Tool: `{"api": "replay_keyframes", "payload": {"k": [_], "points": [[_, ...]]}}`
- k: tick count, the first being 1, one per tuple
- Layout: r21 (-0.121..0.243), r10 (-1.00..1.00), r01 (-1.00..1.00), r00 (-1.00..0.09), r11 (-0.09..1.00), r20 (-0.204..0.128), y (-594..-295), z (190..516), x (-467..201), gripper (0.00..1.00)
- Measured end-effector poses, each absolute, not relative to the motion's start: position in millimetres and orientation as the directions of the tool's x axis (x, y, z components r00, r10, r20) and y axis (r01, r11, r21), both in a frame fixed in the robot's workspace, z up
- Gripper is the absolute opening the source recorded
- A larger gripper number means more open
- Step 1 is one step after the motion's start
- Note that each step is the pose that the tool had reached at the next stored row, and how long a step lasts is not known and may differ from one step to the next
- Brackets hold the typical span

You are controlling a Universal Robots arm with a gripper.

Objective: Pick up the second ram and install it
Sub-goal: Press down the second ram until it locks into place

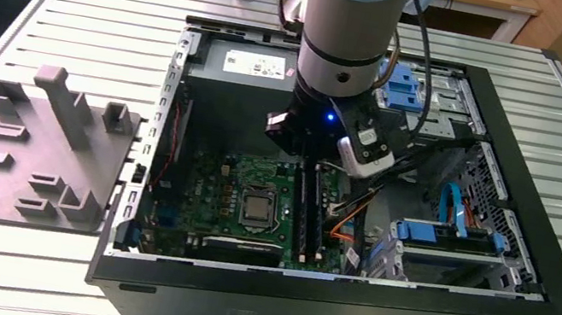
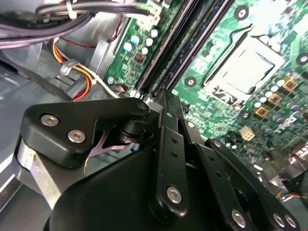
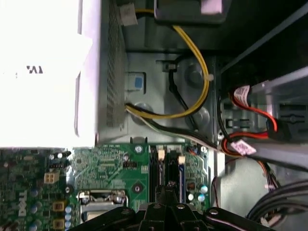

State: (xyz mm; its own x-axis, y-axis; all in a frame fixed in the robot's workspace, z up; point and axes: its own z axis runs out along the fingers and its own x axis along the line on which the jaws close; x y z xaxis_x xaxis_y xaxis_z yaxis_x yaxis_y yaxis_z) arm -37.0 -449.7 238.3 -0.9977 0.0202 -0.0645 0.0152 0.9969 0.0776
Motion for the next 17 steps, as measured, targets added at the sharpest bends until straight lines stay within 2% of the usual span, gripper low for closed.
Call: {"api": "replay_keyframes", "payload": {"k": [17], "points": [[0.078, 0.02, 0.015, -0.998, 0.997, -0.064, -443, 226, -37, 0.1]]}}
